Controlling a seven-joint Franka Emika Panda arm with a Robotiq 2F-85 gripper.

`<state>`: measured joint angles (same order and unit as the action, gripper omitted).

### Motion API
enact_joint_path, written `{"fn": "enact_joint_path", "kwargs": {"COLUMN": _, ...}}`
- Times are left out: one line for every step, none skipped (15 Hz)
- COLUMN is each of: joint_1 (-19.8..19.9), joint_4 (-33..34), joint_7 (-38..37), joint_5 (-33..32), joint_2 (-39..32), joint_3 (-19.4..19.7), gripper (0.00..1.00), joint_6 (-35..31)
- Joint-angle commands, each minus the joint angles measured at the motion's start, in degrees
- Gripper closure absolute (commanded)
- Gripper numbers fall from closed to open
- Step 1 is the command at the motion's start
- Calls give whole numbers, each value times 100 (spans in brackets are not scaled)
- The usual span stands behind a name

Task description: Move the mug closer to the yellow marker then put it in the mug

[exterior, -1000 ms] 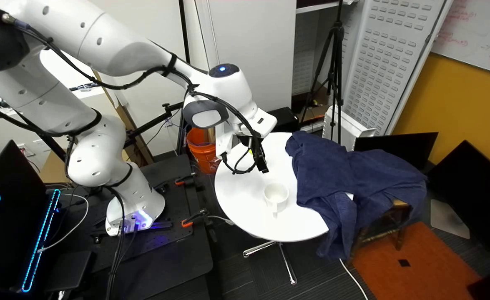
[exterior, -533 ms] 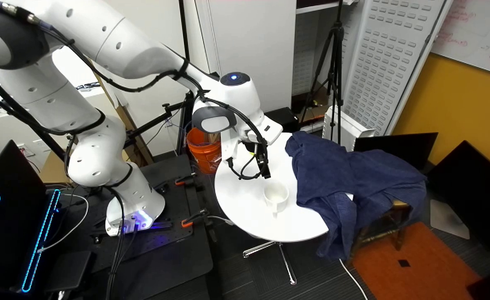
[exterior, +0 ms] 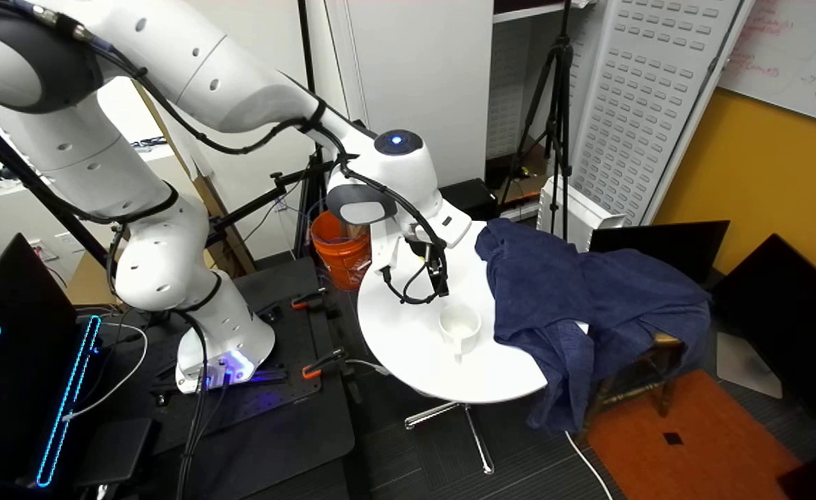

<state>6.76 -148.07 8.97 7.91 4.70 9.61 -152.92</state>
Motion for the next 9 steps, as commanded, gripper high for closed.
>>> {"fn": "enact_joint_path", "kwargs": {"joint_1": -148, "joint_4": 277, "joint_7": 529, "joint_5": 734, "joint_2": -555, "joint_3": -50, "gripper": 0, "joint_6": -182}}
{"fn": "enact_joint_path", "kwargs": {"joint_1": -138, "joint_4": 335, "joint_7": 580, "joint_5": 829, "joint_2": -690, "joint_3": -84, "gripper": 0, "joint_6": -221}}
{"fn": "enact_joint_path", "kwargs": {"joint_1": -114, "joint_4": 405, "joint_7": 568, "joint_5": 854, "joint_2": -829, "joint_3": -116, "gripper": 0, "joint_6": -264}}
{"fn": "enact_joint_path", "kwargs": {"joint_1": -83, "joint_4": 465, "joint_7": 495, "joint_5": 809, "joint_2": -938, "joint_3": -148, "gripper": 0, "joint_6": -291}}
{"fn": "enact_joint_path", "kwargs": {"joint_1": -58, "joint_4": 506, "joint_7": 343, "joint_5": 667, "joint_2": -1051, "joint_3": -168, "gripper": 0, "joint_6": -393}}
{"fn": "enact_joint_path", "kwargs": {"joint_1": -39, "joint_4": 562, "joint_7": 255, "joint_5": 553, "joint_2": -1171, "joint_3": -176, "gripper": 0, "joint_6": -489}}
{"fn": "enact_joint_path", "kwargs": {"joint_1": -22, "joint_4": 621, "joint_7": 199, "joint_5": 460, "joint_2": -1272, "joint_3": -174, "gripper": 0, "joint_6": -540}}
{"fn": "enact_joint_path", "kwargs": {"joint_1": -12, "joint_4": 679, "joint_7": 119, "joint_5": 369, "joint_2": -1364, "joint_3": -165, "gripper": 0, "joint_6": -587}}
{"fn": "enact_joint_path", "kwargs": {"joint_1": 17, "joint_4": 764, "joint_7": 142, "joint_5": 383, "joint_2": -1468, "joint_3": -181, "gripper": 0, "joint_6": -570}}
